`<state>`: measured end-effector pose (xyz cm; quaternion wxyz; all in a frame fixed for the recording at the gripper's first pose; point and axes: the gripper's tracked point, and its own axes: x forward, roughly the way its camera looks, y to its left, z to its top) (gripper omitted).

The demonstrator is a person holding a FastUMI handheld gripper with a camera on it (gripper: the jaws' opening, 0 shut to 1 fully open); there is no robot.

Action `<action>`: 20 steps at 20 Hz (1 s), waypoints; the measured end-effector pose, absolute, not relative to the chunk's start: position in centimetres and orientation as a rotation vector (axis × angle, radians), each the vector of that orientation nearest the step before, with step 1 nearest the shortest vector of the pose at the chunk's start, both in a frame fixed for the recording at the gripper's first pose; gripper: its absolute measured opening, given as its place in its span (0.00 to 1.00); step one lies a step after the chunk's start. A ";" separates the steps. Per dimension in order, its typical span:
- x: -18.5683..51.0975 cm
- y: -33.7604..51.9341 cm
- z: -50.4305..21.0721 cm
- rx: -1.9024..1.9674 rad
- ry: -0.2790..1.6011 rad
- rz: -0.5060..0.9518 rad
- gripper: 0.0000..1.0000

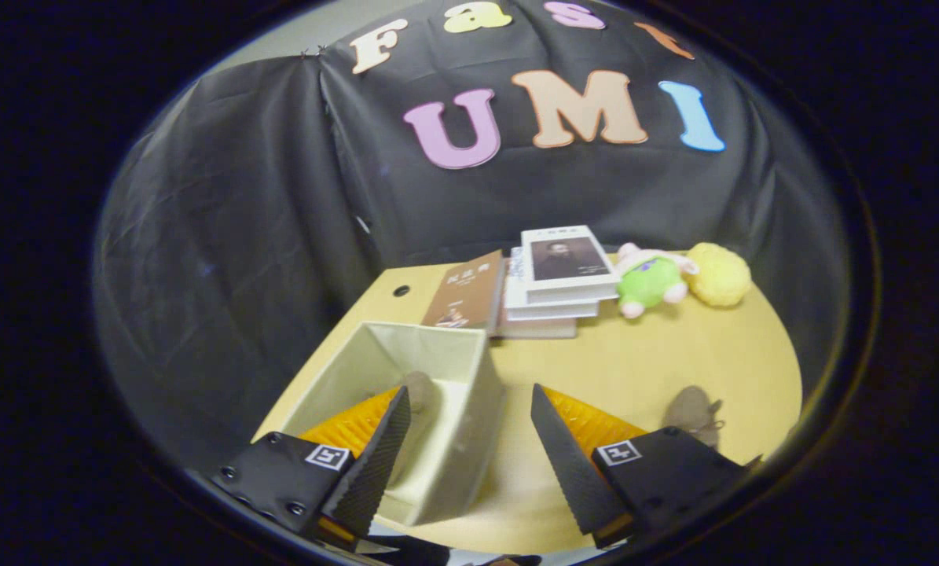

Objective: Open the storage box then place both shoes into the box .Put the left shoe in first, then the right shoe, with the right side of both shoes facing outward in a uniform manner.

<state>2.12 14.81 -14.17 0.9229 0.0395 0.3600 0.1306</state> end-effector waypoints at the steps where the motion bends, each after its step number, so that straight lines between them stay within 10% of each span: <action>1: 2.2 12.7 -14.5 0.043 0.729 0.235 0.98; 20: -3.0 -12.2 -26.3 -0.146 0.923 0.008 0.99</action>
